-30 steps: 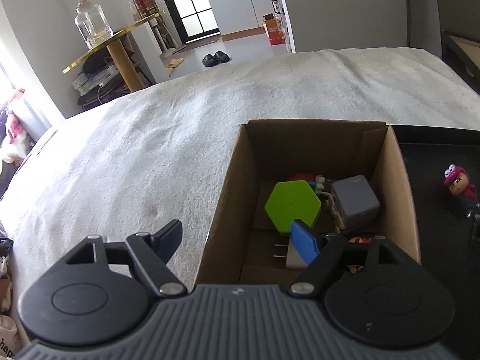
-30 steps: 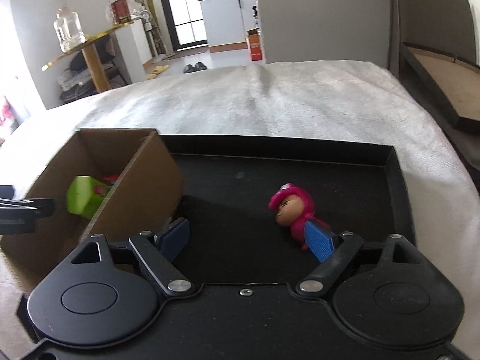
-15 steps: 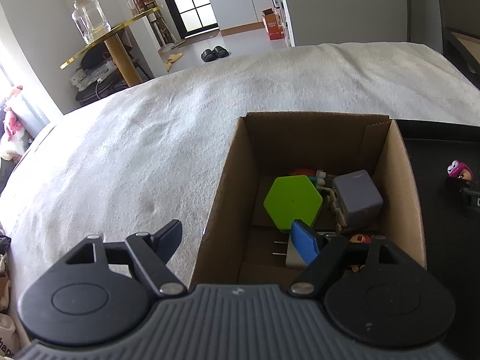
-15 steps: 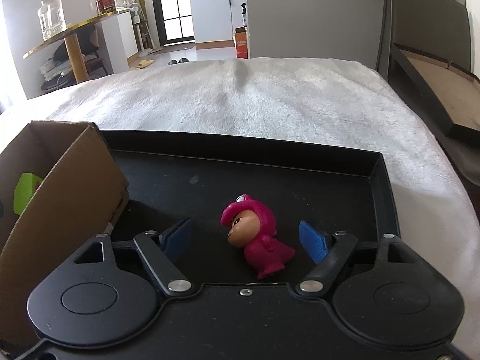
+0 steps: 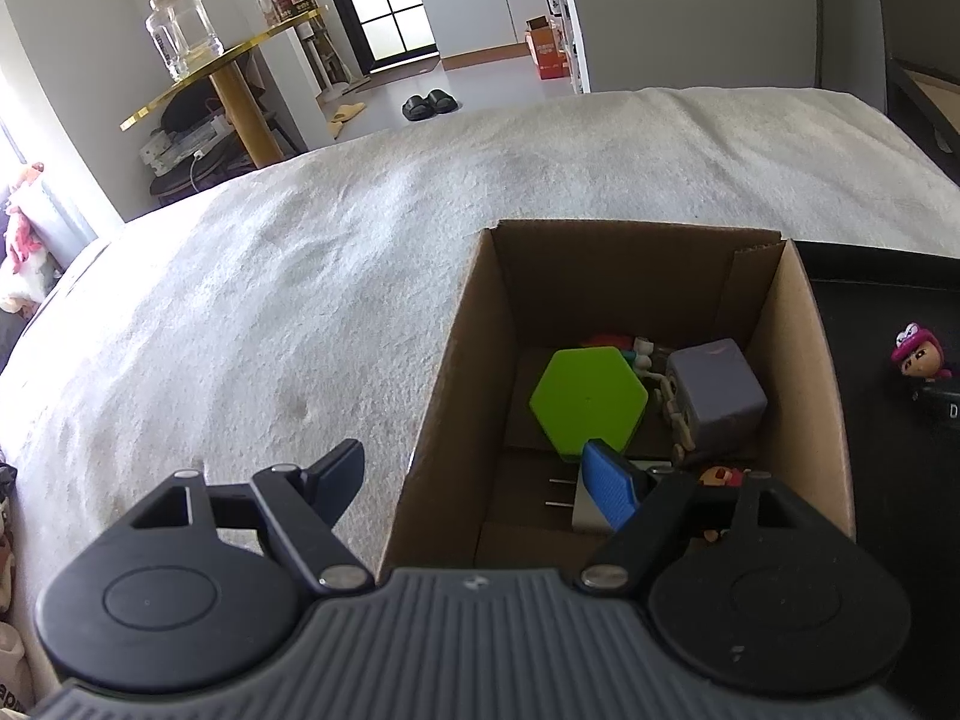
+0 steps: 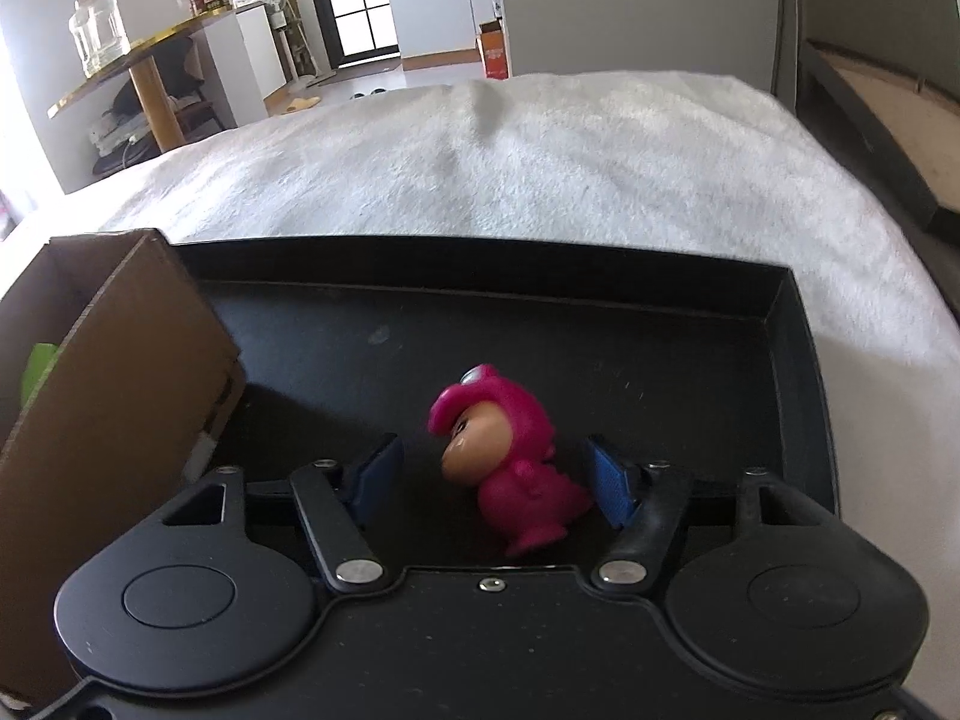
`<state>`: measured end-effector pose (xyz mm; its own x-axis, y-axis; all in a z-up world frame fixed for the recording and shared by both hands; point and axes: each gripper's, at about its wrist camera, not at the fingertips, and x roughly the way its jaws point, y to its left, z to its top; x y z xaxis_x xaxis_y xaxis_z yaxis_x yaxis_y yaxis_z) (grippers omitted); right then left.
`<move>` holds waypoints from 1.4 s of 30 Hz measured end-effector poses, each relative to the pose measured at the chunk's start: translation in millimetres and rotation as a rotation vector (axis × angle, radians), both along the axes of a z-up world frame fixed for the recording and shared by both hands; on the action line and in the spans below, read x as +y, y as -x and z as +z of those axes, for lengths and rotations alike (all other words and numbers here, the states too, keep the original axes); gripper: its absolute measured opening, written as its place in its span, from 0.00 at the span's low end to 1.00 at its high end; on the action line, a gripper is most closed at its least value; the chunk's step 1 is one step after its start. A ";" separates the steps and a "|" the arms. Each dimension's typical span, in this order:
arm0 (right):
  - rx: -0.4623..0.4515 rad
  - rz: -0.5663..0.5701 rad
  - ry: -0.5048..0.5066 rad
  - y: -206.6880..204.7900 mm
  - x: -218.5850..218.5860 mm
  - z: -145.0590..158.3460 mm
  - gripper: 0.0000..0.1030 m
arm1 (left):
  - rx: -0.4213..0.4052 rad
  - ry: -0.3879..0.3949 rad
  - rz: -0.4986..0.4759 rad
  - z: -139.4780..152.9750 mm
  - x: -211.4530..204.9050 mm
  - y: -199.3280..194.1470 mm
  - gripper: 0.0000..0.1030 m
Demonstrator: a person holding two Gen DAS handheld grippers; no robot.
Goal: Organize rigid objects
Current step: 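Move the right gripper to the pink hooded figure and close on it, then carry the pink figure into the box and open the right gripper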
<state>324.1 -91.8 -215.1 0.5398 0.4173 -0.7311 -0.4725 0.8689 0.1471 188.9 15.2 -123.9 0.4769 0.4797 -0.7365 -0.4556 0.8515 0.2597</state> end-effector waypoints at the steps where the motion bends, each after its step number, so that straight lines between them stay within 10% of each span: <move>1: 0.013 -0.002 -0.011 1.1 -1.0 0.5 0.63 | -0.001 -0.001 -0.002 0.1 -0.2 0.2 0.76; 16: 0.101 -0.138 -0.169 -14.6 -16.0 0.0 0.62 | -0.006 0.010 0.005 0.7 2.3 0.6 0.76; 20: 0.092 -0.161 -0.135 -16.7 -13.9 -0.8 0.48 | -0.009 0.018 0.012 -0.3 4.6 1.4 0.76; 42: 0.026 -0.030 -0.183 28.7 6.6 59.5 0.42 | -0.042 0.033 0.033 4.5 12.4 11.8 0.76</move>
<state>295.4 -85.3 -155.6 0.5361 0.5288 -0.6580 -0.4413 0.8400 0.3156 177.1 27.6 -119.4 0.4920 0.4716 -0.7318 -0.4932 0.8437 0.2121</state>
